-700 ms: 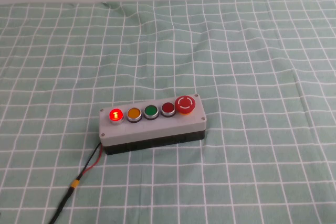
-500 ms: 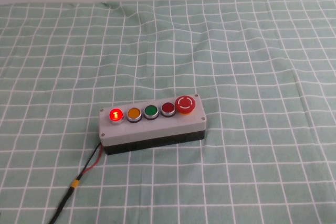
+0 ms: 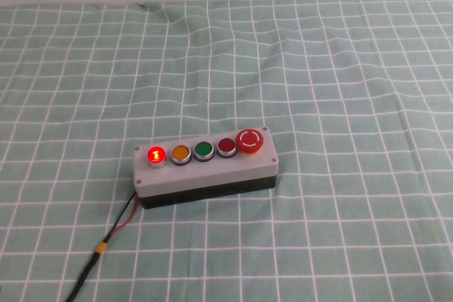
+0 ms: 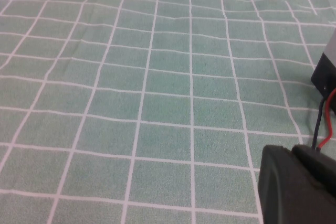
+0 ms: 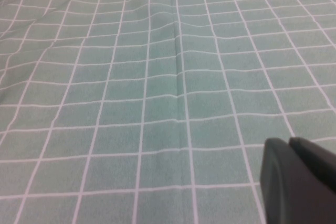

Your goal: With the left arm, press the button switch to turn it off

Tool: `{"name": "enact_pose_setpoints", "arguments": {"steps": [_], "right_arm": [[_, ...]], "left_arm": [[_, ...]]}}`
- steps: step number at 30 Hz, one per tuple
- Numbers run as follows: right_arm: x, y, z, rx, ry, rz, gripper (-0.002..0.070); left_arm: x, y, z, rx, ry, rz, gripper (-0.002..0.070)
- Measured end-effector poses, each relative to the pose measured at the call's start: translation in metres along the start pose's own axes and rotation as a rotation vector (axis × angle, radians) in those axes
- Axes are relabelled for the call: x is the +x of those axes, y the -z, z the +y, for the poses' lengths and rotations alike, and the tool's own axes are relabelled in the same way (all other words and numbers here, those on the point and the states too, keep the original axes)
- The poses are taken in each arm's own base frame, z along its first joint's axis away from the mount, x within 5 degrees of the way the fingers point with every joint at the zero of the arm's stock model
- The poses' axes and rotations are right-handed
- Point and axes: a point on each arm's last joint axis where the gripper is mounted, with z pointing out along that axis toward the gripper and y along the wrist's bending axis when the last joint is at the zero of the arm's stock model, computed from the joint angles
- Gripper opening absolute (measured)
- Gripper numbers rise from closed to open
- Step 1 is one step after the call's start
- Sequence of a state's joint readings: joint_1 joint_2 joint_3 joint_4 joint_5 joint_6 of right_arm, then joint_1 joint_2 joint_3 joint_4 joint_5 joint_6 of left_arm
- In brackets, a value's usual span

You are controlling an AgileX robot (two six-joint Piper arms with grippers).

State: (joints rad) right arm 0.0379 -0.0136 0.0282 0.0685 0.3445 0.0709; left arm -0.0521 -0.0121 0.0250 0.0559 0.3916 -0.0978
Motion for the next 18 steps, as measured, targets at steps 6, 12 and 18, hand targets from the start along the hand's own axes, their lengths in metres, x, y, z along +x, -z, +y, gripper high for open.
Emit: {"name": "enact_pose_setpoints", "arguments": {"steps": [6,12,18], "right_arm": [[0.0000,0.0000,0.0000,0.000,0.000,0.000,-0.0017],[0.0000,0.0000,0.0000,0.000,0.000,0.000,-0.0017],[0.0000,0.0000,0.0000,0.000,0.000,0.000,-0.0017]], "left_arm": [[0.0000,0.0000,0.0000,0.000,0.000,0.000,-0.0002],[0.0000,0.0000,0.0002,-0.002,-0.004,0.000,-0.0002],[-0.0020,-0.0001,0.0024,-0.027,-0.074,-0.025,-0.0002]]}}
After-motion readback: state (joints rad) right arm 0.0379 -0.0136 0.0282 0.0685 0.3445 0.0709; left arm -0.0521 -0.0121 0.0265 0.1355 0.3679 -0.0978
